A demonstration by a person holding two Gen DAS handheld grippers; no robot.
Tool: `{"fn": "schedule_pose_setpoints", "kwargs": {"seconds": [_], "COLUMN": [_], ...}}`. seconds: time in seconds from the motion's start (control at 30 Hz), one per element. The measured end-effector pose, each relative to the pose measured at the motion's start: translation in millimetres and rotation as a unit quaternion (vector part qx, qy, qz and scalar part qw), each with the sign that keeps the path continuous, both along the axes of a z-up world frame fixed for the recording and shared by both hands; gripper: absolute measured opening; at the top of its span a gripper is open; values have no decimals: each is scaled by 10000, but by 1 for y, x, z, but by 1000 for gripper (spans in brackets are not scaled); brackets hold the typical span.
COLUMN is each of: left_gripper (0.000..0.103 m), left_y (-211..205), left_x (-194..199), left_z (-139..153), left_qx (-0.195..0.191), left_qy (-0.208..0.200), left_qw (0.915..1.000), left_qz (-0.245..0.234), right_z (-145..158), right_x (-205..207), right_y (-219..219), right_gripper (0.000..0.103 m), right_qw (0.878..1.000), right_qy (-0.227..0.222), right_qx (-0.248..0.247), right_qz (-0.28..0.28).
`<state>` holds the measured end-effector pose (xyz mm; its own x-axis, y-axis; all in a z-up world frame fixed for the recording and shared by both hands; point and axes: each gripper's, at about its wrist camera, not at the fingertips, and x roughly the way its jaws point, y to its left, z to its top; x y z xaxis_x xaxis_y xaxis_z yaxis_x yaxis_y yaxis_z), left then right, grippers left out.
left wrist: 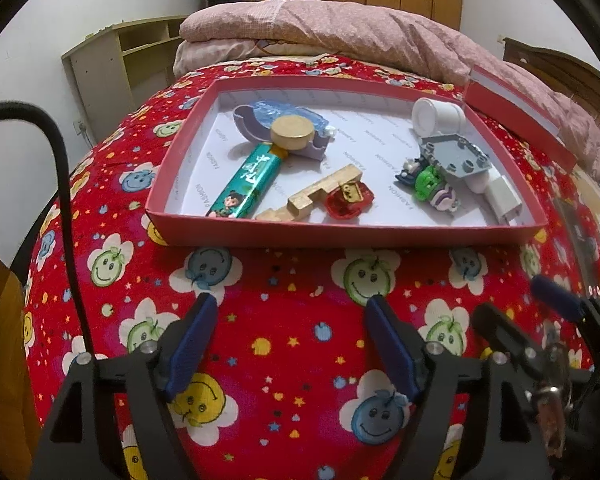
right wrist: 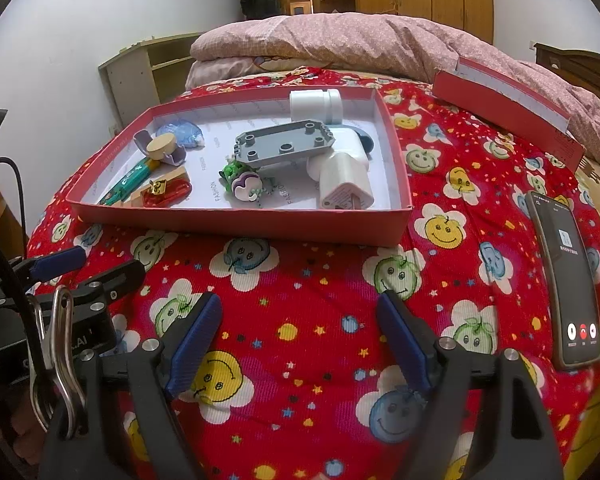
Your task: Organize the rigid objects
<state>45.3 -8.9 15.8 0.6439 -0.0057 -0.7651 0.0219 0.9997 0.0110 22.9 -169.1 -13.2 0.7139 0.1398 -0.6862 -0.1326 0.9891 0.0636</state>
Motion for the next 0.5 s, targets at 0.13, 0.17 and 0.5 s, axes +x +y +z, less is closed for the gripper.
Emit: {"fn": "schedule_pose_setpoints", "kwargs": {"seconds": [0.13, 0.17, 0.5], "left_gripper": [81, 81, 81], "left_y": [1, 2, 1], "left_x": [1, 1, 0], "left_z": [0, 0, 0], "left_qx": [15, 14, 7], "left_qy": [5, 4, 6], "left_qw": [10000, 10000, 10000], "left_qz": [18, 19, 17], "right_z": [0, 0, -1], "right_x": [0, 0, 0], "right_y": [0, 0, 0], "right_gripper": [82, 82, 83], "right_qw": [10000, 10000, 10000], "right_qy": [-2, -4, -10], "right_qx": [-1, 0, -5], "right_qz": [-2, -2, -1]}}
